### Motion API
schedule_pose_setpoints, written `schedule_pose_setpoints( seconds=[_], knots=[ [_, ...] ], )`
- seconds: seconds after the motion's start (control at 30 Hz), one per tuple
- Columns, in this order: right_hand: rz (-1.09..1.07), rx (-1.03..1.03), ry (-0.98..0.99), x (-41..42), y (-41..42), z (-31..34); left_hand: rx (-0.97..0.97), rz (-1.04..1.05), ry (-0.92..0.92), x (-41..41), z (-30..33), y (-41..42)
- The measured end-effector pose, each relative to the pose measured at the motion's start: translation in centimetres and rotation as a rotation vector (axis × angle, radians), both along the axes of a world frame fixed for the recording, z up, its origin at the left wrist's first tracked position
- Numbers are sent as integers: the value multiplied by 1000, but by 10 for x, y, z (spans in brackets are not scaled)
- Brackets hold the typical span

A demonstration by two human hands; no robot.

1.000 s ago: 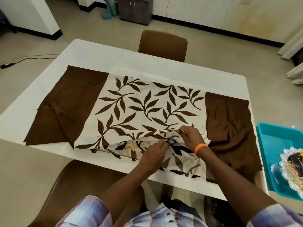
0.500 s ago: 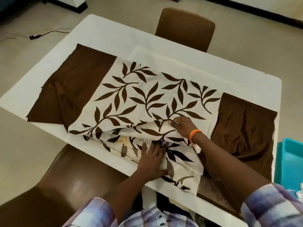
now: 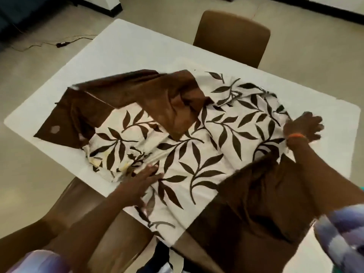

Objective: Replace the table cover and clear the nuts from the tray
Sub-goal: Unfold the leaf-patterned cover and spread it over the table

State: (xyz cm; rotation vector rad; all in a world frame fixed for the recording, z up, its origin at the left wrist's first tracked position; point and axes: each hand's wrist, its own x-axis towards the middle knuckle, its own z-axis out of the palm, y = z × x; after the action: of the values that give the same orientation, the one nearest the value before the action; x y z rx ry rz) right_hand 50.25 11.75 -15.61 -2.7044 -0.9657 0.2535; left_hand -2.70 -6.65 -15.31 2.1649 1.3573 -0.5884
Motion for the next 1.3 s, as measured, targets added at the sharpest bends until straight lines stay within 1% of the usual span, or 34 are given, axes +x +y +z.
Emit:
schedule_pose_setpoints(
  seconds=[0.03, 0.1, 0.13, 0.17, 0.2, 0.23, 0.27, 0.33, 0.37, 0.4, 0.5, 0.53, 0.63, 0.7, 0.73, 0.8, 0.87, 0.97, 1.0, 1.03, 1.07, 1.1, 1.13, 1.17, 1.23, 1.27, 1.3],
  knots=[
    [92, 0, -28, -15, -16, 3, -8, 4, 17, -4, 9, 10],
    [469, 77, -32, -66, -58, 12, 9, 62, 103, 5, 27, 34],
    [633, 46, 7, -90, -76, 15, 68, 139, 145, 18, 35, 44],
    [769, -59, 45, -102, -88, 8, 164, 246, 179, 37, 39, 51],
    [859, -181, 38, -118, -96, 4, 248, 368, 192, 56, 39, 53],
    [909, -300, 24, -131, -104, -1, 267, 483, 171, 77, 36, 50],
    [925, -376, 11, -141, -111, -6, 214, 583, 117, 96, 29, 43],
    [903, -422, 60, -152, -117, -11, -36, 706, 24, 124, 11, 24],
    [905, -433, 92, -152, -119, -14, -116, 709, 10, 131, 3, 13],
    [919, -465, 111, -149, -119, -16, -136, 690, -1, 132, -5, 7],
    [1001, -604, 94, -128, -123, -15, -121, 628, -16, 109, -11, 15],
    [1010, -618, 105, -117, -126, -14, -126, 602, -20, 98, -11, 23],
    [944, -661, 126, -78, -136, -12, -127, 532, -6, 56, -14, 48],
    [886, -691, 105, -51, -142, -9, -134, 497, -14, 24, -17, 66],
    [890, -722, 74, -38, -145, -6, -136, 470, -14, 9, -17, 75],
    [908, -807, 9, -18, -156, -4, -126, 397, 43, -23, -16, 95],
    [888, -882, 0, -3, -170, -6, -122, 307, 134, -58, -13, 116],
    [855, -973, -28, -8, -198, -11, -98, 203, 281, -91, -9, 136],
    [831, -994, -28, -15, -204, -9, -45, 195, 331, -91, -9, 134],
    [789, -995, -7, -19, -206, -12, 94, 177, 364, -84, -9, 128],
    [761, -968, 5, -29, -205, -7, 312, 126, 371, -72, -8, 121],
    [744, -902, -25, -41, -199, 0, 460, 115, 352, -59, -6, 114],
    [734, -804, -68, -54, -190, 8, 532, 174, 299, -41, -1, 108],
    [714, -687, -109, -70, -183, 12, 494, 286, 244, -23, 3, 104],
    [705, -449, -104, -113, -168, 15, 290, 501, 41, 9, 4, 96],
    [726, -339, -61, -136, -161, 14, 219, 548, -27, 23, 5, 93],
    [759, -267, -22, -159, -154, 13, 188, 532, -37, 31, 1, 90]
  ],
)
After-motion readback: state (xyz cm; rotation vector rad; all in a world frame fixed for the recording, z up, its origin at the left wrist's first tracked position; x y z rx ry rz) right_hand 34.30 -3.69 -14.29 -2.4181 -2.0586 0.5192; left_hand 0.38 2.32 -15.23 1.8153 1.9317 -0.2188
